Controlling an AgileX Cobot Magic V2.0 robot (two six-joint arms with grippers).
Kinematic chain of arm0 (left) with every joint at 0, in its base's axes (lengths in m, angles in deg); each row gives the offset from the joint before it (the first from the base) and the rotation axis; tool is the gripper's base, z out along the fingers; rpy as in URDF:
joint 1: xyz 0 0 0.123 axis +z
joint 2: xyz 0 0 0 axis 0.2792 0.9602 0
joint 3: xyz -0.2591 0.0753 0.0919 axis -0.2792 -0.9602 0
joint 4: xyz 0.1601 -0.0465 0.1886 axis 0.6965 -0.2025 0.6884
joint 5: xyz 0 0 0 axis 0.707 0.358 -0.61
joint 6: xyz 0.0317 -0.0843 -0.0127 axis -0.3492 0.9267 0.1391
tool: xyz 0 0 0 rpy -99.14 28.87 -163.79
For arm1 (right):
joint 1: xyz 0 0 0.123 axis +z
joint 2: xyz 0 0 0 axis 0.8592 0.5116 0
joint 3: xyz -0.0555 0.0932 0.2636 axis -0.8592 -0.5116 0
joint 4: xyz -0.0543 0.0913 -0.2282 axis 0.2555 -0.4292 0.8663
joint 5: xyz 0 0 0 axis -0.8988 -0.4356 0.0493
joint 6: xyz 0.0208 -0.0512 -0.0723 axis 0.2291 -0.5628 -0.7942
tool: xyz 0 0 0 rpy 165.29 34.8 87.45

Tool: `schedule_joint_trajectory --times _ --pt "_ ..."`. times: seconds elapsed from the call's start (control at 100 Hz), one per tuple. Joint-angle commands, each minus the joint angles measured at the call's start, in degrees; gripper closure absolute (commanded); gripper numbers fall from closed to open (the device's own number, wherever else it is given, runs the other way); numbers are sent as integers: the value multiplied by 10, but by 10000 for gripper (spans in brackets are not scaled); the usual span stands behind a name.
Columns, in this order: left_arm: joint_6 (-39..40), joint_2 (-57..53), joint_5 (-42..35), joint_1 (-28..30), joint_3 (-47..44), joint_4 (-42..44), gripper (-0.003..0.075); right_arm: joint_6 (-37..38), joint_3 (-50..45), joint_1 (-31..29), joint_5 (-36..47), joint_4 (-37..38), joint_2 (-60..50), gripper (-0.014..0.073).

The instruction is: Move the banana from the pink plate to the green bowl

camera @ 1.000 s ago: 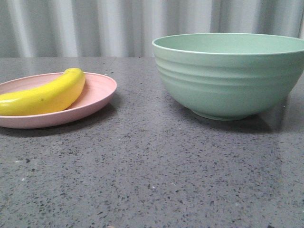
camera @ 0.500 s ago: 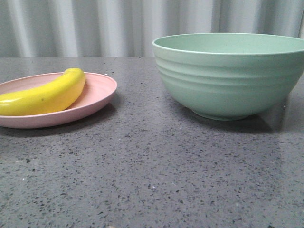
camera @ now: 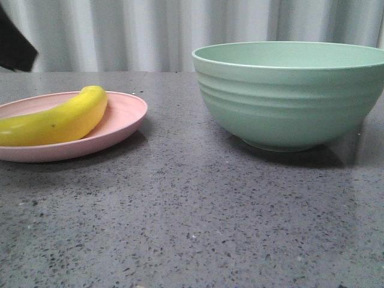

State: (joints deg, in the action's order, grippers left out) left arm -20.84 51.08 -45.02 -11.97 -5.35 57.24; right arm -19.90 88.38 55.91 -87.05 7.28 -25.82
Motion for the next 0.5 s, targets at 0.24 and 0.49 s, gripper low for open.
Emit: schedule_joint_trajectory --times 0.24,0.49 --pt "5 111 121 -21 121 -35 227 -1 22 -1 43 0 5 657" --pt "5 171 134 -19 141 -34 227 -1 22 -1 42 0 5 657"
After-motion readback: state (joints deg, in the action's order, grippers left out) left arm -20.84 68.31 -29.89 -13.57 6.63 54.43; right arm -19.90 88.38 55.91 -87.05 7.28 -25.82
